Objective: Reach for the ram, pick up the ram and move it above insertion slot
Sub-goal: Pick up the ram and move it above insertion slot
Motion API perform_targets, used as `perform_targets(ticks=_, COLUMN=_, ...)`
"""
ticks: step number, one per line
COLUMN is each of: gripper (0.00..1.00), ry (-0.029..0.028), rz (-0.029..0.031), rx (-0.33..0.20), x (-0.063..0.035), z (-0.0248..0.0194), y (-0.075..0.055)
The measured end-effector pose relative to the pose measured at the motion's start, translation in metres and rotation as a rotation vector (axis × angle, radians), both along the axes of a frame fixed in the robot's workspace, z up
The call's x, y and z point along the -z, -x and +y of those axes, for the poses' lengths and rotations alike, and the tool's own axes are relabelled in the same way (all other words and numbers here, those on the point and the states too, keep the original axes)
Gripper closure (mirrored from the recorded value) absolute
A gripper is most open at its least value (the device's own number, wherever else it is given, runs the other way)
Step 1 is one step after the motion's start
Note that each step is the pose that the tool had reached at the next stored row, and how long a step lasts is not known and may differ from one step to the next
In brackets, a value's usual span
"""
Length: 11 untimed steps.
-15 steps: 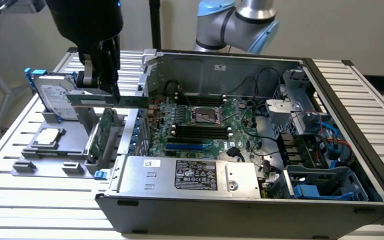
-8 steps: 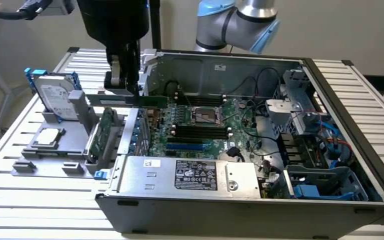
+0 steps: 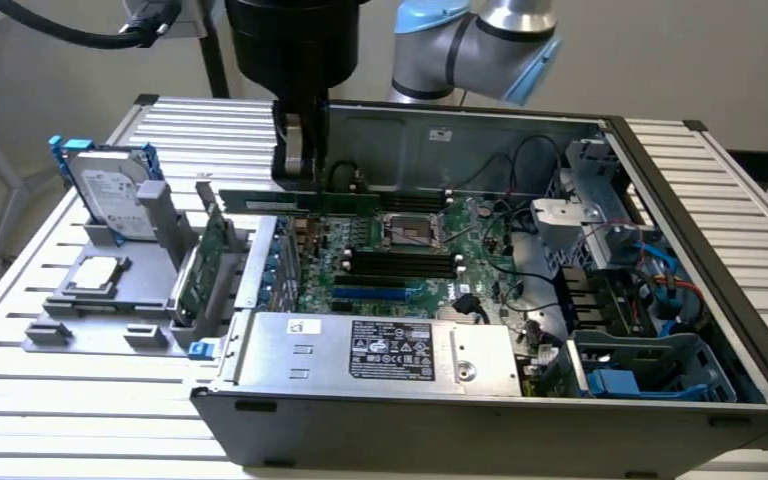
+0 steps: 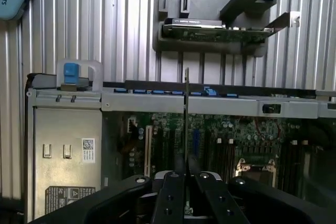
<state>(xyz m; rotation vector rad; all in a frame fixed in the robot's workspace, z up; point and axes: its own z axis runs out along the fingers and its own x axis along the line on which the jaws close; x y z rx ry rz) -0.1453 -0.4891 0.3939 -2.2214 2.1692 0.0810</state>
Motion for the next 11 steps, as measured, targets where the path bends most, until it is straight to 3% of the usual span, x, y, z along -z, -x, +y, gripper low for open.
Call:
perform_targets(ticks=6, gripper=0.87, ry=-0.0002, rz=-0.0002, rx=0.0, x=0.0047, z=0.0073, y=-0.027)
perform_targets(ticks=11, gripper=0.87, ry=-0.0001, rz=0.0, rx=0.0, x=0.0091, z=0.0194, y=-0.046)
